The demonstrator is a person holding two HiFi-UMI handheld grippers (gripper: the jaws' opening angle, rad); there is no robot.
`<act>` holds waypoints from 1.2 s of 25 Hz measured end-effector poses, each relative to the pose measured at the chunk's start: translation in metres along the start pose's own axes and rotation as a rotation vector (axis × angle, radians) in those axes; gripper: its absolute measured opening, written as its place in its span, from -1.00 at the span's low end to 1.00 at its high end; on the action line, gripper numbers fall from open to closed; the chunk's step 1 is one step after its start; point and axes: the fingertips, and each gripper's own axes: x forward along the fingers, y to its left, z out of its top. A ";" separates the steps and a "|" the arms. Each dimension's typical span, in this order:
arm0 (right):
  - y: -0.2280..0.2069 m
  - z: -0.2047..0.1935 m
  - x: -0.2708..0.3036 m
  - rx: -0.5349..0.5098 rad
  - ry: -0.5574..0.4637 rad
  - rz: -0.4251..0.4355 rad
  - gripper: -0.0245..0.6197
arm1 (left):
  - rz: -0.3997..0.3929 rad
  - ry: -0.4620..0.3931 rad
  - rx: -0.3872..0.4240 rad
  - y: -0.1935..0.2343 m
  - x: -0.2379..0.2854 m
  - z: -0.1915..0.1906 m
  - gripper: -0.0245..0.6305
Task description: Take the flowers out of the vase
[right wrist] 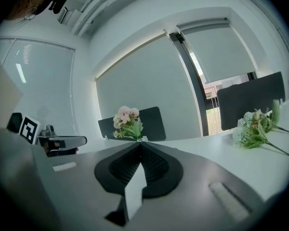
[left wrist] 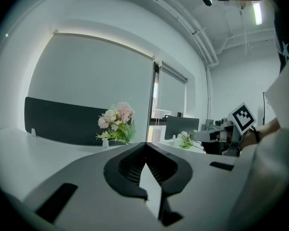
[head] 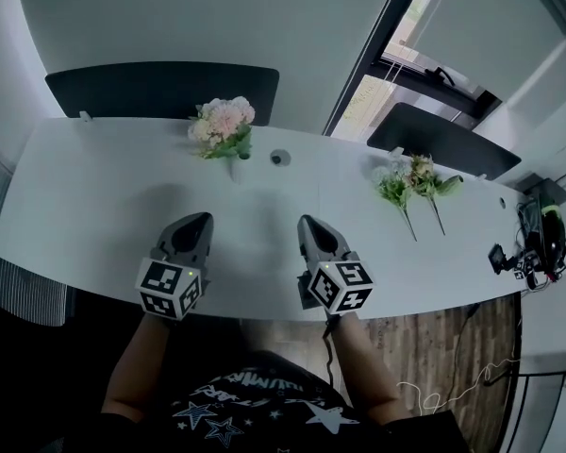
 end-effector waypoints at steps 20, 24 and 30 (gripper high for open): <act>-0.007 0.019 0.072 -0.027 0.029 -0.031 -0.92 | -0.126 0.039 -0.027 0.038 0.065 -0.017 -0.90; -0.010 0.016 0.081 -0.028 0.045 0.004 -0.92 | -0.108 0.054 -0.029 0.036 0.071 -0.024 -0.90; -0.004 0.014 0.112 -0.042 0.104 0.143 -0.92 | -0.033 0.074 -0.041 0.040 0.073 -0.026 -0.90</act>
